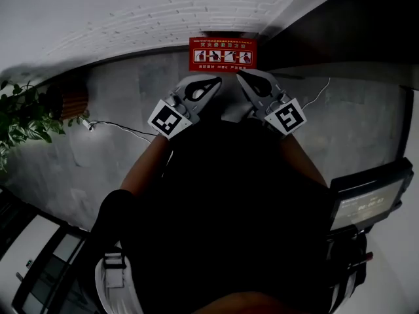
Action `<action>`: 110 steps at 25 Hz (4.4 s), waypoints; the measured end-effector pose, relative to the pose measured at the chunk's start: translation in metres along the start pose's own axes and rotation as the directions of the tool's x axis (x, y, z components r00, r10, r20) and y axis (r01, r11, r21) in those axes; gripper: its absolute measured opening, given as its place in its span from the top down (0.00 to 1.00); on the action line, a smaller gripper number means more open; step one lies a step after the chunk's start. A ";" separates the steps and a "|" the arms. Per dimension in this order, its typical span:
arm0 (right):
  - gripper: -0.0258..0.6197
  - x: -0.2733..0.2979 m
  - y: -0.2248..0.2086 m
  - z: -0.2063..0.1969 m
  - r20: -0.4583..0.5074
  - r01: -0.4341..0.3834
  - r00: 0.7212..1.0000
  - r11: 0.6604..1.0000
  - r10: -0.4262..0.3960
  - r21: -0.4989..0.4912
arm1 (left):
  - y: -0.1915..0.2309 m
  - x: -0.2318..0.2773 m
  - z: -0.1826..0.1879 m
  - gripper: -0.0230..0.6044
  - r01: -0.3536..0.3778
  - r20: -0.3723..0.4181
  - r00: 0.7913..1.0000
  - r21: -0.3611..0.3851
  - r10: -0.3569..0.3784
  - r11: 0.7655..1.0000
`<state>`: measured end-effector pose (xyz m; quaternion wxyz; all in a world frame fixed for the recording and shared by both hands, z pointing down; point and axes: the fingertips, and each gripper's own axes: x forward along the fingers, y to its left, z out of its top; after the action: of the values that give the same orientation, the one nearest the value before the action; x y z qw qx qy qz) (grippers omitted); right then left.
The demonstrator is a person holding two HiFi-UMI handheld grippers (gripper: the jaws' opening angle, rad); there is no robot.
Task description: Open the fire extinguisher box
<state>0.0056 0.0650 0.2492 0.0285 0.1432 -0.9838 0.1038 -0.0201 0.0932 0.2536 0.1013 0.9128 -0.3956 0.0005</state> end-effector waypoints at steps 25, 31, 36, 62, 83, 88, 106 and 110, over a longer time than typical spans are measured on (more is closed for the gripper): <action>0.95 0.090 -0.041 -0.068 -0.029 0.172 0.985 0.972 -0.169 0.161 | 0.110 -0.012 -0.062 0.96 0.014 -0.049 0.999 -0.064 -0.017 0.998; 0.95 0.075 -0.084 -0.151 -0.072 0.274 0.961 0.898 -0.266 0.344 | 0.108 0.015 -0.116 0.96 0.012 -0.107 0.994 -0.066 -0.019 0.998; 0.95 0.060 -0.114 -0.226 -0.118 0.369 0.927 0.804 -0.356 0.467 | 0.102 0.044 -0.170 0.96 0.039 -0.153 0.987 -0.099 -0.054 0.994; 0.69 0.029 -0.151 -0.520 -0.310 0.429 0.848 0.212 -0.430 0.878 | 0.093 0.077 -0.343 0.96 -0.019 -0.308 0.950 -0.210 -0.047 0.978; 0.81 0.033 -0.153 -0.487 -0.207 0.315 0.882 0.203 -0.423 0.927 | 0.094 0.068 -0.339 0.96 -0.047 -0.316 0.948 -0.249 -0.035 0.967; 0.81 0.033 -0.149 -0.452 -0.142 0.282 0.898 0.297 -0.417 0.912 | 0.087 0.069 -0.337 0.96 -0.033 -0.295 0.955 -0.248 -0.043 0.968; 0.89 0.095 -0.227 -0.331 0.123 0.121 0.906 0.524 -0.406 0.843 | 0.130 0.066 -0.308 0.96 -0.098 -0.243 0.969 -0.237 0.038 0.967; 0.89 0.109 -0.245 -0.317 0.161 0.094 0.894 0.527 -0.417 0.845 | 0.135 0.061 -0.307 0.96 -0.104 -0.241 0.970 -0.245 0.044 0.964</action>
<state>-0.0195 -0.1275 0.6163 -0.1981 0.3009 -0.7778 0.5150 -0.0512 0.0165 0.5841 0.2640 0.8701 -0.4118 0.0603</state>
